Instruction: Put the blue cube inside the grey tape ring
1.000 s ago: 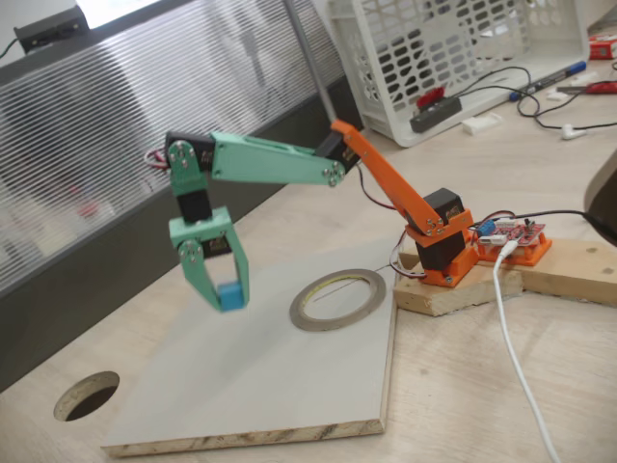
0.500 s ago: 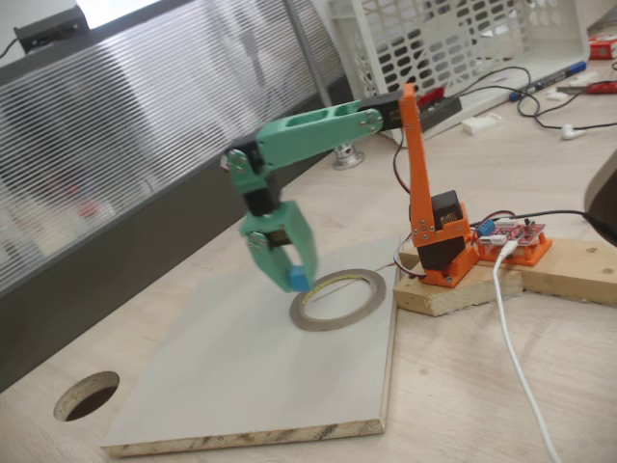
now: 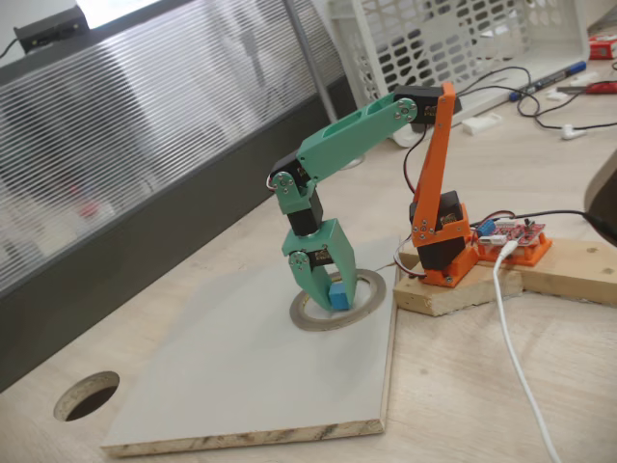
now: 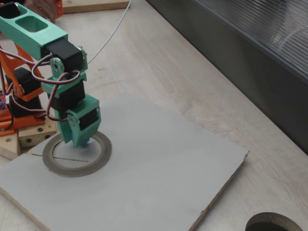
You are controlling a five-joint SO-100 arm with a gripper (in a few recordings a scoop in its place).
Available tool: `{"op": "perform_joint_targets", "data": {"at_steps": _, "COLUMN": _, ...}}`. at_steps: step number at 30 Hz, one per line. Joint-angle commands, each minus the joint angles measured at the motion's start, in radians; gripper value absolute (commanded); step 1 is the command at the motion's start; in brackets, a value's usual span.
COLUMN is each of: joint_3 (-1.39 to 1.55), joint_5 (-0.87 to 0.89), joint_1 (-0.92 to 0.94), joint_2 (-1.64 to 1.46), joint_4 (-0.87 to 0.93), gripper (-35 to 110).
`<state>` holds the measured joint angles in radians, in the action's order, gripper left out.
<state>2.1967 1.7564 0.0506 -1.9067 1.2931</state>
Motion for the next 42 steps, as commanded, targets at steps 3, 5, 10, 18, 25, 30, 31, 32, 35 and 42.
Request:
{"op": "perform_joint_targets", "data": {"at_steps": 3, "joint_3": 0.003, "joint_5": 0.008, "joint_1": 0.008, "joint_2": -0.037, "joint_4": 0.008, "gripper": 3}}
{"op": "perform_joint_targets", "data": {"at_steps": 5, "joint_3": 0.003, "joint_5": 0.008, "joint_1": 0.008, "joint_2": -0.035, "joint_4": 0.008, "gripper": 3}}
{"op": "perform_joint_targets", "data": {"at_steps": 10, "joint_3": 0.002, "joint_5": 0.008, "joint_1": 0.008, "joint_2": -0.038, "joint_4": 0.006, "gripper": 3}}
{"op": "perform_joint_targets", "data": {"at_steps": 18, "joint_3": 0.003, "joint_5": 0.006, "joint_1": 0.149, "joint_2": -0.026, "joint_4": -0.043, "gripper": 3}}
{"op": "perform_joint_targets", "data": {"at_steps": 25, "joint_3": 0.014, "joint_5": 0.006, "joint_1": 0.153, "joint_2": -0.025, "joint_4": -0.126, "gripper": 3}}
{"op": "perform_joint_targets", "data": {"at_steps": 30, "joint_3": 0.014, "joint_5": 0.008, "joint_1": 0.153, "joint_2": -0.025, "joint_4": -0.126, "gripper": 3}}
{"op": "perform_joint_targets", "data": {"at_steps": 31, "joint_3": 0.014, "joint_5": 0.008, "joint_1": 0.153, "joint_2": -0.025, "joint_4": -0.126, "gripper": 3}}
{"op": "perform_joint_targets", "data": {"at_steps": 32, "joint_3": 0.015, "joint_5": 0.008, "joint_1": 0.153, "joint_2": -0.025, "joint_4": -0.126, "gripper": 3}}
{"op": "perform_joint_targets", "data": {"at_steps": 35, "joint_3": 0.015, "joint_5": 0.008, "joint_1": 0.153, "joint_2": -0.025, "joint_4": -0.126, "gripper": 3}}
{"op": "perform_joint_targets", "data": {"at_steps": 42, "joint_3": 0.015, "joint_5": 0.015, "joint_1": 0.153, "joint_2": -0.025, "joint_4": -0.123, "gripper": 3}}
